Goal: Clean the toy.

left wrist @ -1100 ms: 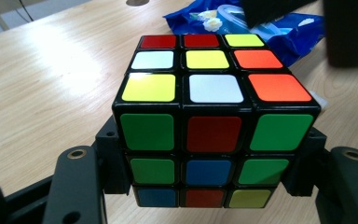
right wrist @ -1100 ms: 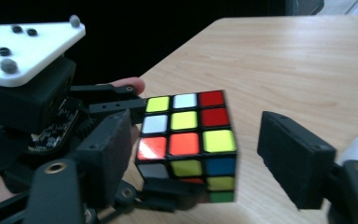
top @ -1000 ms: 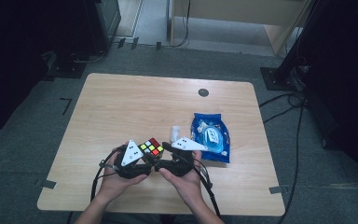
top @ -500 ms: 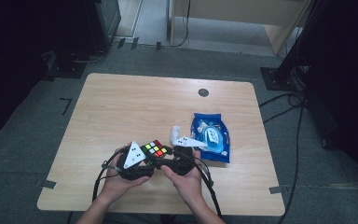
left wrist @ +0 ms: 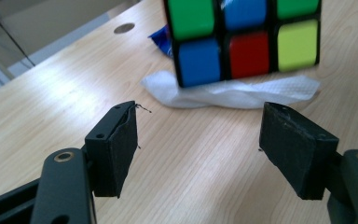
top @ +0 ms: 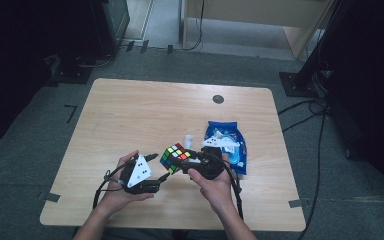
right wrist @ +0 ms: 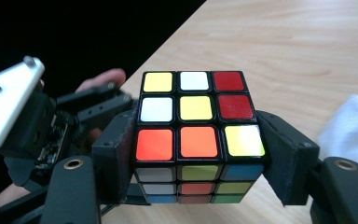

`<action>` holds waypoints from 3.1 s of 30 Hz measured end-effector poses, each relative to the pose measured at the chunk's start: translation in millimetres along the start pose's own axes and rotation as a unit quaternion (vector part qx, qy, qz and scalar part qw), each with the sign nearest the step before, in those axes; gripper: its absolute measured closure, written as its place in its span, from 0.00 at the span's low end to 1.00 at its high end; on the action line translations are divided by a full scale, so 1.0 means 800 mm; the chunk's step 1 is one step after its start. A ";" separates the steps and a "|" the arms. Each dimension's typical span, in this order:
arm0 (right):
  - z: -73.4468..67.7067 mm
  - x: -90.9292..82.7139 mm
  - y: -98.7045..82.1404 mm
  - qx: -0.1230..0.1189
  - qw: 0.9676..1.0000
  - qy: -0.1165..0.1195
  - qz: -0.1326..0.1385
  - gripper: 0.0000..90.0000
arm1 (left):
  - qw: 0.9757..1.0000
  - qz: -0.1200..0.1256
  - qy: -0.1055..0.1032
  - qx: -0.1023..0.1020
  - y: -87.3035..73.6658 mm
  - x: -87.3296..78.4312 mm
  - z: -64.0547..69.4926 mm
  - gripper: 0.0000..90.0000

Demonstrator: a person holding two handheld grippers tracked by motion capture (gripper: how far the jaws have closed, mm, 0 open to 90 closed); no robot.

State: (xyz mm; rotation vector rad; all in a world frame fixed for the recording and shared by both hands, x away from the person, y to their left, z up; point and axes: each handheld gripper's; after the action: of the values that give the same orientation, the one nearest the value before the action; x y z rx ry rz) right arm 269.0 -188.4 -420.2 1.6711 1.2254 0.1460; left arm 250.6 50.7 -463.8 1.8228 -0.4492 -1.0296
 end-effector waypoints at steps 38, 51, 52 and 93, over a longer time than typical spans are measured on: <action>-0.011 0.016 -0.005 0.010 0.999 0.020 -0.033 0.38 | 0.998 0.019 0.027 0.057 0.010 0.006 0.036 0.28; -0.011 0.024 -0.009 0.025 0.998 0.035 -0.048 0.38 | 0.999 0.047 0.018 -0.006 0.005 -0.003 0.014 0.37; -0.011 0.025 -0.009 0.026 0.998 0.036 -0.050 0.38 | 0.999 0.045 0.019 -0.003 0.004 -0.003 0.015 0.37; 0.056 0.048 -0.055 -0.094 0.964 -0.206 -0.141 1.00 | 0.997 0.014 0.038 -0.066 -0.010 -0.005 -0.013 0.38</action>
State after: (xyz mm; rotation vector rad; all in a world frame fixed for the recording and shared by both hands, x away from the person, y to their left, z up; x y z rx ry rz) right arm 285.7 -189.5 -492.1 1.2664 1.0763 -0.2440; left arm 255.5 62.7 -467.0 1.7269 -0.3514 -0.9462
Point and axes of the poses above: each handheld gripper's, and its own axes: x roughly forward along the jaws, y roughly out of its top, z roughly to its right, and after that the axes turned 2 degrees about -x, right-handed
